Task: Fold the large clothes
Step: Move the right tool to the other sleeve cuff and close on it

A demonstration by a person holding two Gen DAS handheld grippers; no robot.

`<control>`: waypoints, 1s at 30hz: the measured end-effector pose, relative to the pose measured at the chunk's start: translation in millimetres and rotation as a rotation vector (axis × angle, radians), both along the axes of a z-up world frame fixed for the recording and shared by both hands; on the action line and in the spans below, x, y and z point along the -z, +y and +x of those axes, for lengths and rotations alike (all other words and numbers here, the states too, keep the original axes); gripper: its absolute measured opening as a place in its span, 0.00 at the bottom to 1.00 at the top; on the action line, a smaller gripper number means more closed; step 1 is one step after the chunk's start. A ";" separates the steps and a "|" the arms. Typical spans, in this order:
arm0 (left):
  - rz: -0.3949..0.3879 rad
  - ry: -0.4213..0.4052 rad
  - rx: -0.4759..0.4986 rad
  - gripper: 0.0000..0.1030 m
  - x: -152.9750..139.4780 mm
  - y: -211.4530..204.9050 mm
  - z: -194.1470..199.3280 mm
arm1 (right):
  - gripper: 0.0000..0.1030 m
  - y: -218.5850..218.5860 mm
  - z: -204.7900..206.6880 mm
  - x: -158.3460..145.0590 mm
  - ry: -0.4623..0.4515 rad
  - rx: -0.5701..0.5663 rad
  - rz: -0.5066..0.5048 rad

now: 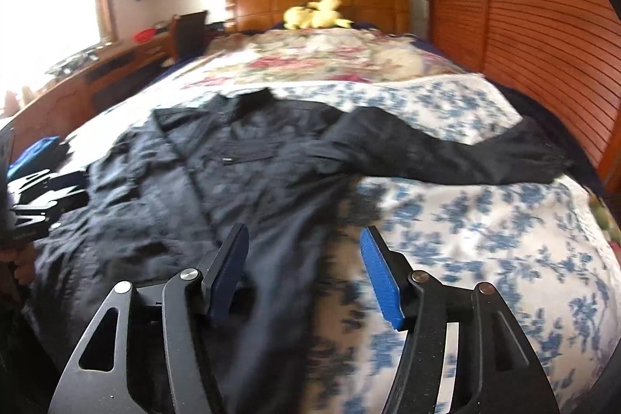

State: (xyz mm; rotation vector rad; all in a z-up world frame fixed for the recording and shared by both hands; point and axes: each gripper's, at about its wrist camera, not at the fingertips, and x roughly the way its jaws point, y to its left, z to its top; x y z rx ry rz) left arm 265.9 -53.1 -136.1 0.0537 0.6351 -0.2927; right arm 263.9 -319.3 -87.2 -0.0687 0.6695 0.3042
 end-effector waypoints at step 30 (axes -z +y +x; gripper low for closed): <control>-0.033 0.023 0.054 0.52 28.5 -1.8 5.7 | 0.60 -214.2 118.7 -4.6 0.024 0.575 -0.060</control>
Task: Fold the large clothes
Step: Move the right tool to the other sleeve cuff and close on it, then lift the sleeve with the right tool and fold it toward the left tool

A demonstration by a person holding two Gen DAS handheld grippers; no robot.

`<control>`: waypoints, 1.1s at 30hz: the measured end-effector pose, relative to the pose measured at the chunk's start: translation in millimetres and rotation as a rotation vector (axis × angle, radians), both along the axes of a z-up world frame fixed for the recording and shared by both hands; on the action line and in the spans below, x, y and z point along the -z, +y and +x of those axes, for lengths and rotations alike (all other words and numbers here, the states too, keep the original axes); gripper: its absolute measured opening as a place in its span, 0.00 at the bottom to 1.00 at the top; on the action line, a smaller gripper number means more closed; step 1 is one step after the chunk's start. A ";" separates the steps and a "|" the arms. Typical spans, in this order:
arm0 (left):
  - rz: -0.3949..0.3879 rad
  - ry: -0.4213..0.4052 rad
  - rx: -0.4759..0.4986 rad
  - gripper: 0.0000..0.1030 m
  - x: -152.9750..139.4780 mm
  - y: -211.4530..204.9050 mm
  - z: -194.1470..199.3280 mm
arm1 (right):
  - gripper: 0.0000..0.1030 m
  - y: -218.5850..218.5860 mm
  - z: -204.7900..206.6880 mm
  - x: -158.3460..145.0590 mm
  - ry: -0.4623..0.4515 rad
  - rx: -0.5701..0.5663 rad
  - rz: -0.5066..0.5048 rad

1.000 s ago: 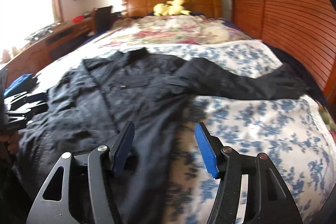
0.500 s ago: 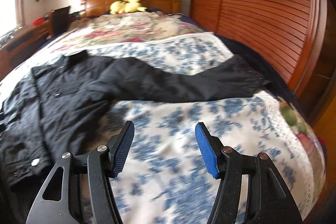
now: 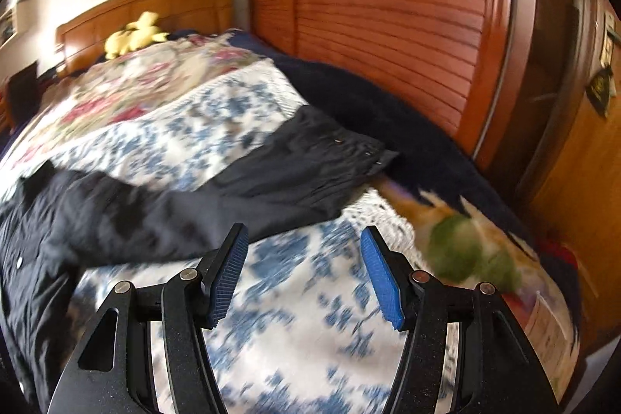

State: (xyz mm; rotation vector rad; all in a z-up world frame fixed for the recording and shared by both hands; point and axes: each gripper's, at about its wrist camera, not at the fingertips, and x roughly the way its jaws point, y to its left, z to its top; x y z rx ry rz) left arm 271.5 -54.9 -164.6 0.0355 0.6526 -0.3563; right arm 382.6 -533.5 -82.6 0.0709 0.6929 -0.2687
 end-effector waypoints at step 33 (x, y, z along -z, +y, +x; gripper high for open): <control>-0.009 -0.020 0.027 0.52 -10.0 1.9 -8.5 | 0.06 52.6 46.1 -79.4 -0.058 -0.034 -0.150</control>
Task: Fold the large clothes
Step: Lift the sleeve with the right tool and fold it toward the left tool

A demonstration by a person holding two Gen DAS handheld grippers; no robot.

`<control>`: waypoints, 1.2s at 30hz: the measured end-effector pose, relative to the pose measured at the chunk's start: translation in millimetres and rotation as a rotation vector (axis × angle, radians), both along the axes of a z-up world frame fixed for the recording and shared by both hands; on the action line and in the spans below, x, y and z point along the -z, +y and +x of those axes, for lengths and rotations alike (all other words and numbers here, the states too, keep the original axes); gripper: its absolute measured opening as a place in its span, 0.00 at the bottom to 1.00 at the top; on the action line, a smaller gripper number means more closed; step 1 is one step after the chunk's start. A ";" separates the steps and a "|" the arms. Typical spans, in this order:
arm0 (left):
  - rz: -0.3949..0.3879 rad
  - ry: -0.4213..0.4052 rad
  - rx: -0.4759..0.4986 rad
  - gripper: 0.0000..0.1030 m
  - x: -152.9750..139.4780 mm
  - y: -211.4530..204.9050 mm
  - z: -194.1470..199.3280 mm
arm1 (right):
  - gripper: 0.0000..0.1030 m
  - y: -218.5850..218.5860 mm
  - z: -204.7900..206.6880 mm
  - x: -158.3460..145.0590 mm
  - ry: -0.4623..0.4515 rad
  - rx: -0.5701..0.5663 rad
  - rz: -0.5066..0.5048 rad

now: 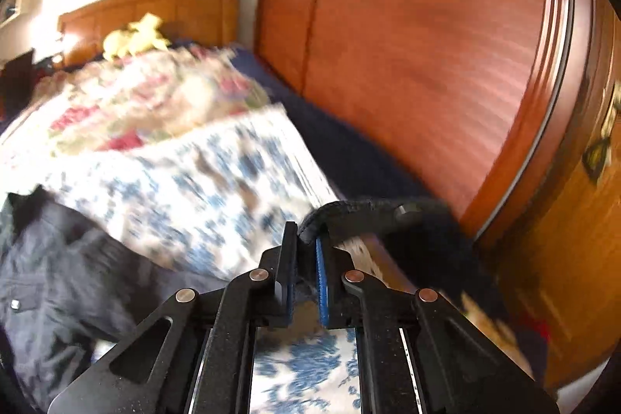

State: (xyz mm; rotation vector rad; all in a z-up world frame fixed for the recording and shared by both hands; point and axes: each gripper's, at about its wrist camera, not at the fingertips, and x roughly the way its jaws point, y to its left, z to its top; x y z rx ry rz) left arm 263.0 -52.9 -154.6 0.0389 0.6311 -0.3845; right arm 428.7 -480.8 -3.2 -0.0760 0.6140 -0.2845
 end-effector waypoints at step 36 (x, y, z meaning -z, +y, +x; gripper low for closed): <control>-0.062 -0.129 -0.110 0.61 -47.7 86.1 -57.3 | 0.05 290.1 -105.5 -75.7 -0.039 -0.571 -0.074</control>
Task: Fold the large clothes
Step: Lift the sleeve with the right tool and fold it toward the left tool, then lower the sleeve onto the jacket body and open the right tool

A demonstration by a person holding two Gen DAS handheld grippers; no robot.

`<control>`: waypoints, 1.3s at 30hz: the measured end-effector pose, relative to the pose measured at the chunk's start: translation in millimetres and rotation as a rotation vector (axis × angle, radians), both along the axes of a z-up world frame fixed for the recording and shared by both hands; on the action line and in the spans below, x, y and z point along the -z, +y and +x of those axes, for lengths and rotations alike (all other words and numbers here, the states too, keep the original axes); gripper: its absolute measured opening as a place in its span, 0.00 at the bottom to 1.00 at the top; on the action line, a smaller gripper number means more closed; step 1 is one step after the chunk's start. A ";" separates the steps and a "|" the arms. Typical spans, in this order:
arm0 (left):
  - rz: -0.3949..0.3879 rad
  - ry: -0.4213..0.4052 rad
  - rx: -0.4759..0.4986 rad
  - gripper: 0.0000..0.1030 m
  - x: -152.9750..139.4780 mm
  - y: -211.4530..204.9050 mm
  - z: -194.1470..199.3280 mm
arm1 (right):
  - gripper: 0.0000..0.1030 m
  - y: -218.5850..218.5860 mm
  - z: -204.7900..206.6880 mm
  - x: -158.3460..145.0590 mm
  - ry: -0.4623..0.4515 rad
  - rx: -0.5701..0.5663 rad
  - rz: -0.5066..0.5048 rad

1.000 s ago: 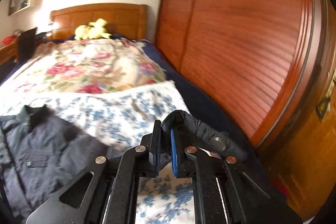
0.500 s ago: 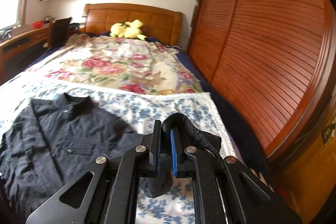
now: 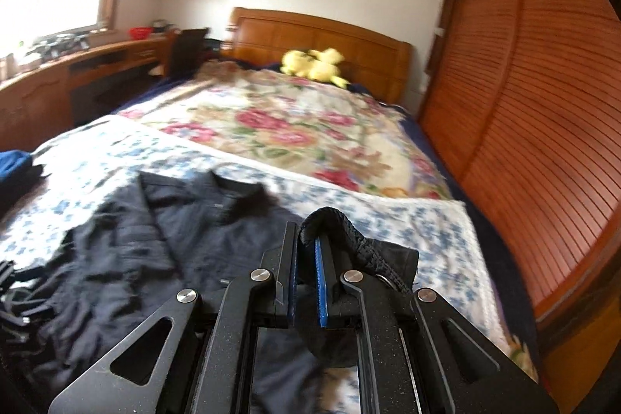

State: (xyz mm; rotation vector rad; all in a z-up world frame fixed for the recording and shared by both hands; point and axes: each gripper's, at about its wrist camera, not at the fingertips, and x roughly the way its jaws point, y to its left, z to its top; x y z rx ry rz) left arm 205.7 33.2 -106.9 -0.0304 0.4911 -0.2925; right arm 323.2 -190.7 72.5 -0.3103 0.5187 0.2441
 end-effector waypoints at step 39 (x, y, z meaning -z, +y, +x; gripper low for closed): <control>-0.005 0.001 -0.062 0.61 3.1 19.2 0.5 | 0.21 93.3 -99.3 148.0 0.348 -0.223 0.091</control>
